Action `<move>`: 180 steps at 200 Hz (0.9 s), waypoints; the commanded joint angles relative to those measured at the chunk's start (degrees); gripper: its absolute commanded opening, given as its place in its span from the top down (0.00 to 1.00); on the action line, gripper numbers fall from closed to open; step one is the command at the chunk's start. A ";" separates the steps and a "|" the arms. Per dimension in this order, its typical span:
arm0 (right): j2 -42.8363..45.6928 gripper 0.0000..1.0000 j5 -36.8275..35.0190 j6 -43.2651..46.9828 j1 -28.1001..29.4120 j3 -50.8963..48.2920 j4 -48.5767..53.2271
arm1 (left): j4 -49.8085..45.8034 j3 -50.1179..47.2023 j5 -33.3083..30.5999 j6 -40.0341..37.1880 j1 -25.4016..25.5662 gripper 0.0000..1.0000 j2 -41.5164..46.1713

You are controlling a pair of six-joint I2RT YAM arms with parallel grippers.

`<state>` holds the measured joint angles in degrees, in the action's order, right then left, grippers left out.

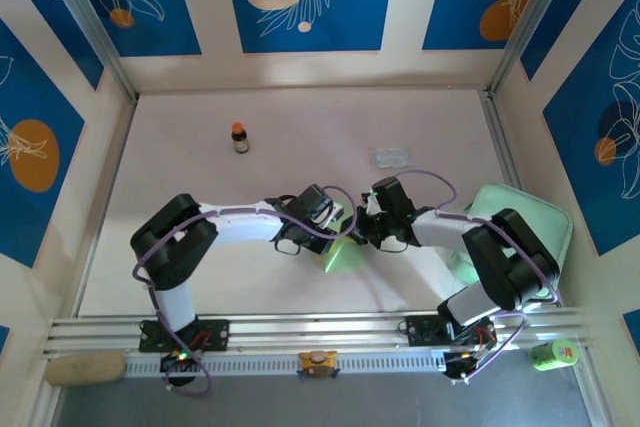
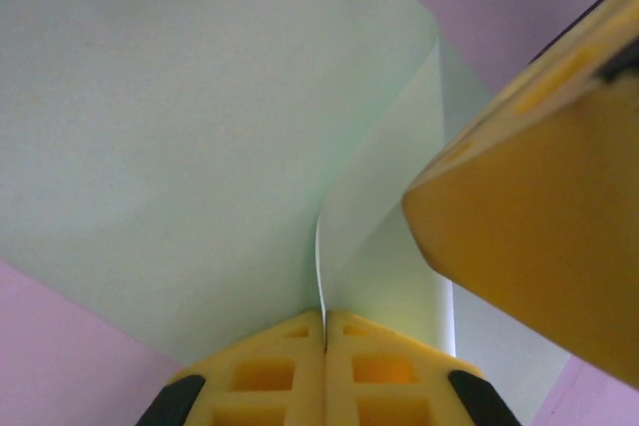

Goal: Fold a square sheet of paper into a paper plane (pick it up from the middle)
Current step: Fold the triangle a second time at the center of the table.

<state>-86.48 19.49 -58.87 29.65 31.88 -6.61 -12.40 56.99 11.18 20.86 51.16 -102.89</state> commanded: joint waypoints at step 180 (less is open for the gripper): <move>0.34 0.95 -3.80 0.90 -1.50 0.09 3.11 | 0.17 -0.65 1.96 -0.38 -0.84 0.90 -1.43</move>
<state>-85.67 16.45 -58.96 28.77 30.11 -5.74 -11.97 56.99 12.01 20.86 51.05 -103.11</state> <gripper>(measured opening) 0.053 0.102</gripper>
